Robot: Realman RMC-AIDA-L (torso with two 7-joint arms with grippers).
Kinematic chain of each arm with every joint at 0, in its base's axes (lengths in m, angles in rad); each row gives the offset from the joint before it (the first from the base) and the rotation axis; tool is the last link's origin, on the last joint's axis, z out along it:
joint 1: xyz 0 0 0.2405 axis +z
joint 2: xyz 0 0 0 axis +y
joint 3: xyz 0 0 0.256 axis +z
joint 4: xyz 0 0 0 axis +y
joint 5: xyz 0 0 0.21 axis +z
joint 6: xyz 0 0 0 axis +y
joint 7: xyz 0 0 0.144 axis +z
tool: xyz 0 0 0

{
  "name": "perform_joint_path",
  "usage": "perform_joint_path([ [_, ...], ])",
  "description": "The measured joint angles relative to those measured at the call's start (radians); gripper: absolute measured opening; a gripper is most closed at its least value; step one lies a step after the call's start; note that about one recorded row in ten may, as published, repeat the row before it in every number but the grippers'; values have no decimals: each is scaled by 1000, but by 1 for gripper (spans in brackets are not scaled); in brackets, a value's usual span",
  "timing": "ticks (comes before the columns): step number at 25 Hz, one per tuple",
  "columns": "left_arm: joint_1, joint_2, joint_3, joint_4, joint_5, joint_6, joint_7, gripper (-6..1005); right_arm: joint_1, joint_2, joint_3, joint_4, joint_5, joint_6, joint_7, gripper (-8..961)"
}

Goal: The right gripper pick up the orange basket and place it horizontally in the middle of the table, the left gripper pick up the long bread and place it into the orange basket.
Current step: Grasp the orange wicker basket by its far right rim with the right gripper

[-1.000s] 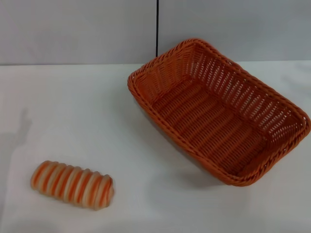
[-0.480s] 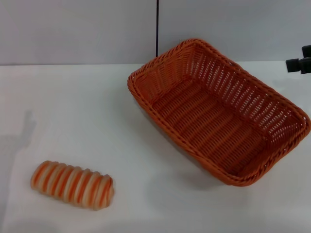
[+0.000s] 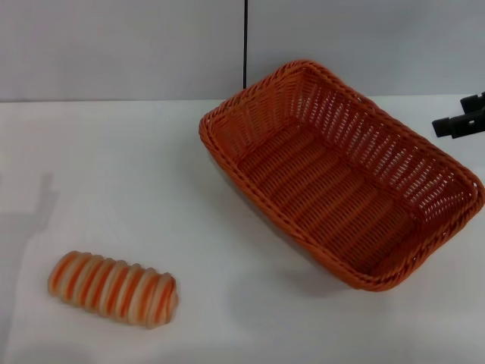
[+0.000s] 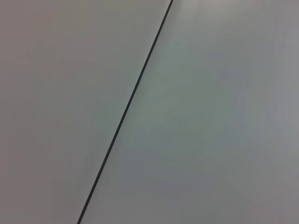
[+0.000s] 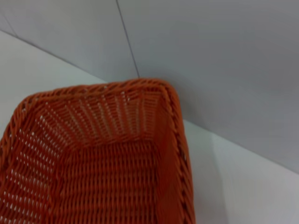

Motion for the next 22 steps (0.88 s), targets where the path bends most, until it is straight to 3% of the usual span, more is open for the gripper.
perform_joint_path([
  [6,-1,0,1,0,0,-9,-11,834,2,2,-10,43,-8,-27,-18,798],
  [13,-5,0,1,0,0,-14,-26,833,2,21,-19,64,-10,-43,-50,798],
  [22,-6,0,1,0,0,-14,-26,833,3,25,-46,118,-11,-97,-73,795],
])
